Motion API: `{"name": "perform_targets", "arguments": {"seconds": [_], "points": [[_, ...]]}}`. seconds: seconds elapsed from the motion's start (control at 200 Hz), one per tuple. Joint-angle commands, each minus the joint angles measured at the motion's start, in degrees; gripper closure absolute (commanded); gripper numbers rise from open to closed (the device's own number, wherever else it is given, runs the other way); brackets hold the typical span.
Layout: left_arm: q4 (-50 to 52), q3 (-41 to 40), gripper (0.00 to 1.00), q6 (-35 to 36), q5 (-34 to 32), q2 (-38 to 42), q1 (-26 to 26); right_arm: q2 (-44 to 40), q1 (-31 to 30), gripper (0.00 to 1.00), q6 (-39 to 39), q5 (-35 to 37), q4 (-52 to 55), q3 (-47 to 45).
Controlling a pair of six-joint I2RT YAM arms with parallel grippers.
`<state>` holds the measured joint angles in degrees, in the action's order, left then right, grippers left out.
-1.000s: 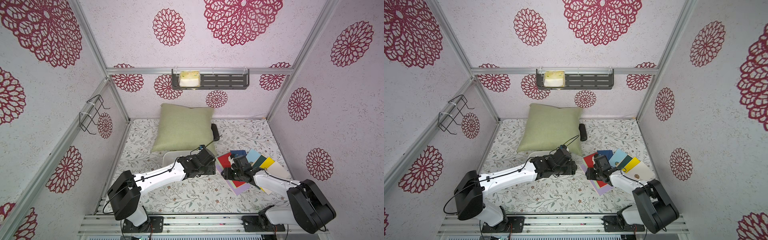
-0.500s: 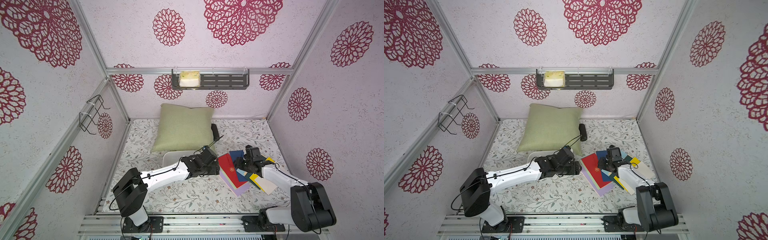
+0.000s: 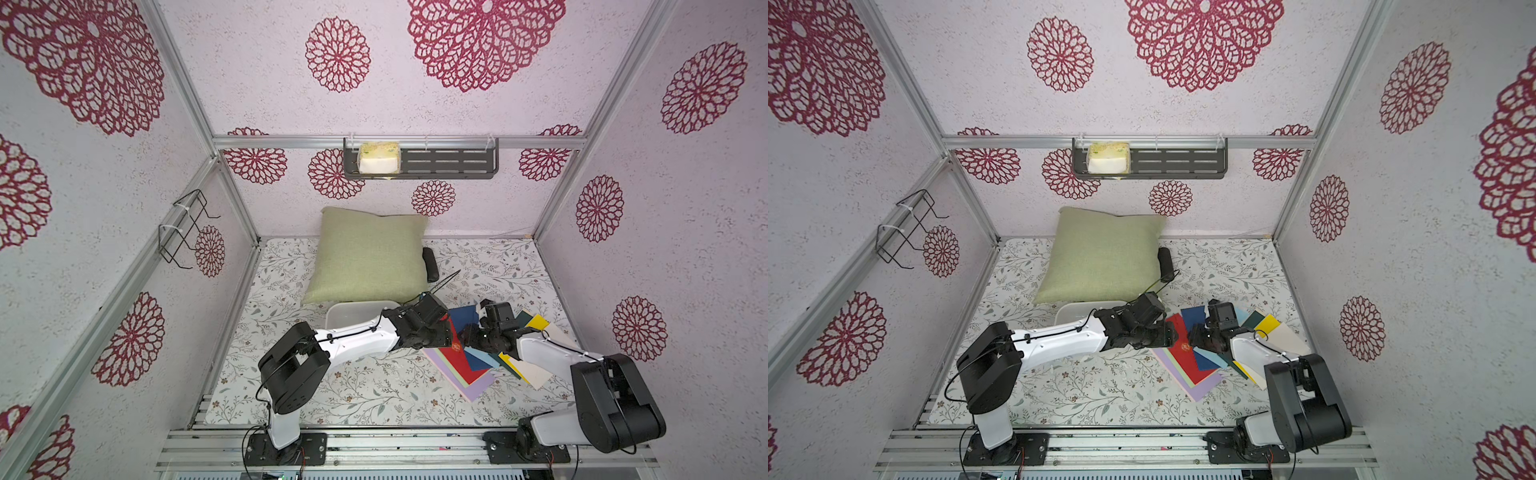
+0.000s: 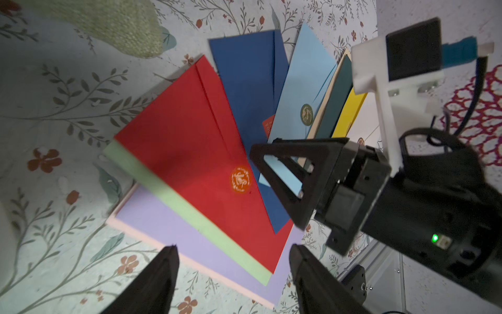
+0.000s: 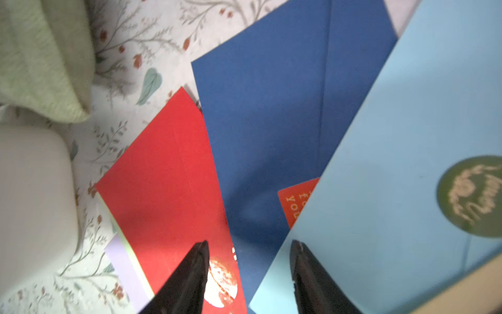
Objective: Put the sealed envelopes into the storage box
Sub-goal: Adjust the envelope at the center of the board.
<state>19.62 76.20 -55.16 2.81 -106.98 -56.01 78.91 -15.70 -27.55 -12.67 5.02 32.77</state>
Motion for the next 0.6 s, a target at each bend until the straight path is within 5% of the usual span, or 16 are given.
{"name": "perform_targets", "arguments": {"seconds": [0.0, 0.245, 0.595], "points": [[-2.34, 2.62, 0.28, -0.17, 1.78, -1.65, 0.78, -3.83, -0.1, 0.45, 0.88, -4.52, 3.56, 1.05], [-1.39, 6.15, 0.29, -1.09, 3.95, -4.68, 1.12, -3.51, 4.72, 0.45, 0.51, -0.89, 2.71, 2.46], [-4.58, 0.61, 0.29, -3.43, 4.1, -4.99, 0.81, -5.61, 9.25, 0.4, 0.31, 10.95, 3.31, 0.23]]}}
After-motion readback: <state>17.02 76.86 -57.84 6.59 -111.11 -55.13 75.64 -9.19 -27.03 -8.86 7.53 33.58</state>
